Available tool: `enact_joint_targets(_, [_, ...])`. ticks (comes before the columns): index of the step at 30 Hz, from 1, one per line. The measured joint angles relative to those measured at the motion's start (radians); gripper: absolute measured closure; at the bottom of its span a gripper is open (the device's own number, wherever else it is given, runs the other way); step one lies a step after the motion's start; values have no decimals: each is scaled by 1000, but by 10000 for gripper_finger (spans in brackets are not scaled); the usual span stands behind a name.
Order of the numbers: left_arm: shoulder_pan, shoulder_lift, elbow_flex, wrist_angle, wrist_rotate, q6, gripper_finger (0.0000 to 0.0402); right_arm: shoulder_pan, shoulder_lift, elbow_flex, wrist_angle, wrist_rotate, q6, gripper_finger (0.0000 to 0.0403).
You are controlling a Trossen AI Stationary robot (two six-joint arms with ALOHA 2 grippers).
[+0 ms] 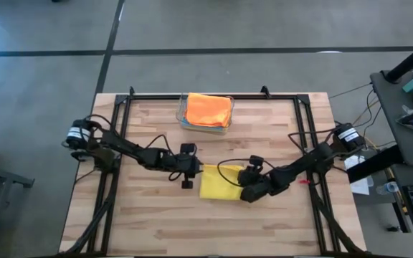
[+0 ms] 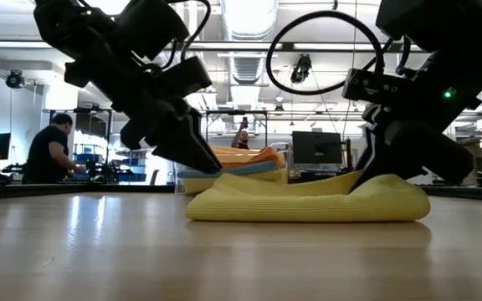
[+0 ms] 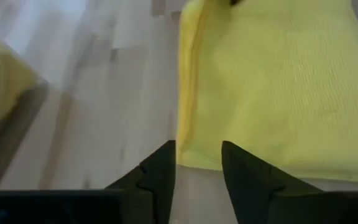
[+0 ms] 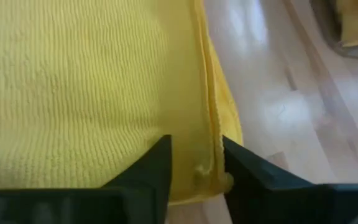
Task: Fold microfiber towels
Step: Fold the yellow microfiber cloth, then put the top yellow microfiber cloth into the transparent bin
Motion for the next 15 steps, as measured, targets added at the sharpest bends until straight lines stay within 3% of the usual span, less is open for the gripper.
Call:
enact_joint_targets(8, [-8, -88, -1, -34, -10, 44, 267, 0, -39, 0, -43, 4, 0, 197])
enact_joint_targets(15, [-70, -129, -2, -49, -13, 109, 267, 5, -146, 1, -151, 39, 38, 167])
